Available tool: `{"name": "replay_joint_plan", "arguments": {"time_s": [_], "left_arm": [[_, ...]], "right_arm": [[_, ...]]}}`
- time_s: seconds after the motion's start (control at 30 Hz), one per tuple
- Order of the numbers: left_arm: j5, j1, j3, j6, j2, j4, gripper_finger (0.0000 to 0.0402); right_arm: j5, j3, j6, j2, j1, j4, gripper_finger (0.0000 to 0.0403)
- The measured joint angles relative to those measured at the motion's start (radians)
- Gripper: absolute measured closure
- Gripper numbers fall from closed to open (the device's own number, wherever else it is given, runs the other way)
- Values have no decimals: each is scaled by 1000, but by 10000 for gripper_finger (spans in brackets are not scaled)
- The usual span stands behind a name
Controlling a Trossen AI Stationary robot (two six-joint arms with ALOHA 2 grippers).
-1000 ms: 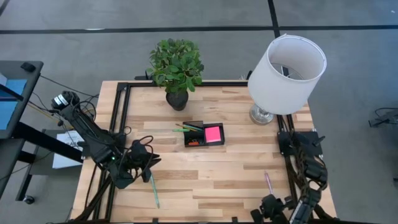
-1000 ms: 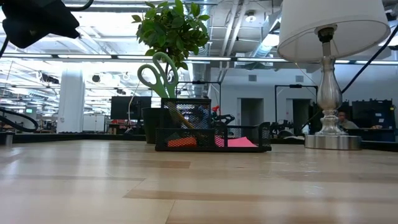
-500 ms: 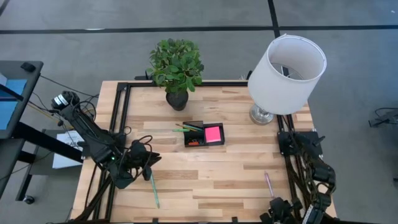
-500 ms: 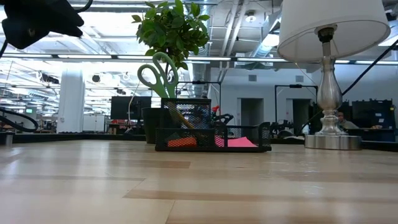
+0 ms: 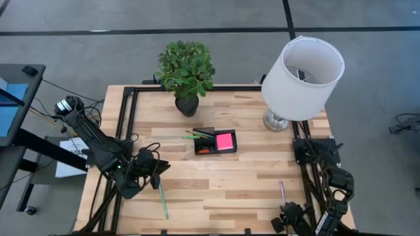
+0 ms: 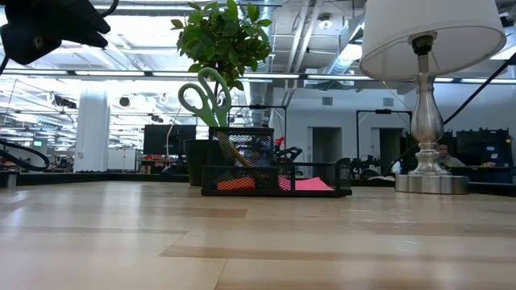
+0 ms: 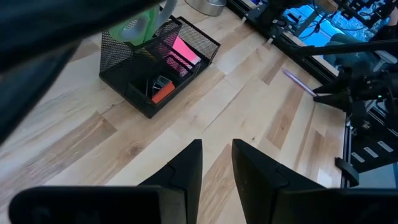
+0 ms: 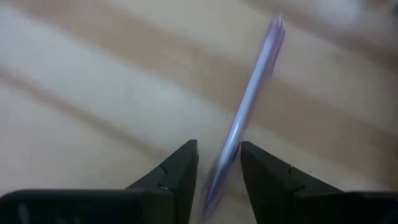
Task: Pick and place office supplies into organizer
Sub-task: Put the purple pen into the black desk organizer
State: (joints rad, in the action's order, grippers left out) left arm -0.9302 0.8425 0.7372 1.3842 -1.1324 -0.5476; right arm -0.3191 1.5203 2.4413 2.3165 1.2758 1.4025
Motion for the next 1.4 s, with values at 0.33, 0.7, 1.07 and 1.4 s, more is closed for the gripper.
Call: {"name": "replay_joint_plan", "arguments": {"time_s": [0.33, 0.7, 1.07, 1.4], "left_arm": [[-1, 0, 0, 0, 0, -3, 322], [-2, 0, 0, -38, 0, -3, 322], [-61, 0, 0, -27, 0, 0, 322], [-78, -1, 0, -16, 0, 0, 322]], "right_arm": [[-6, -142, 14, 2, -69, 49, 281], [-36, -242, 19, 15, -79, 45, 376], [-84, -165, -31, 14, -134, 84, 382], [-532, -126, -273, -73, -272, 14, 399]]}}
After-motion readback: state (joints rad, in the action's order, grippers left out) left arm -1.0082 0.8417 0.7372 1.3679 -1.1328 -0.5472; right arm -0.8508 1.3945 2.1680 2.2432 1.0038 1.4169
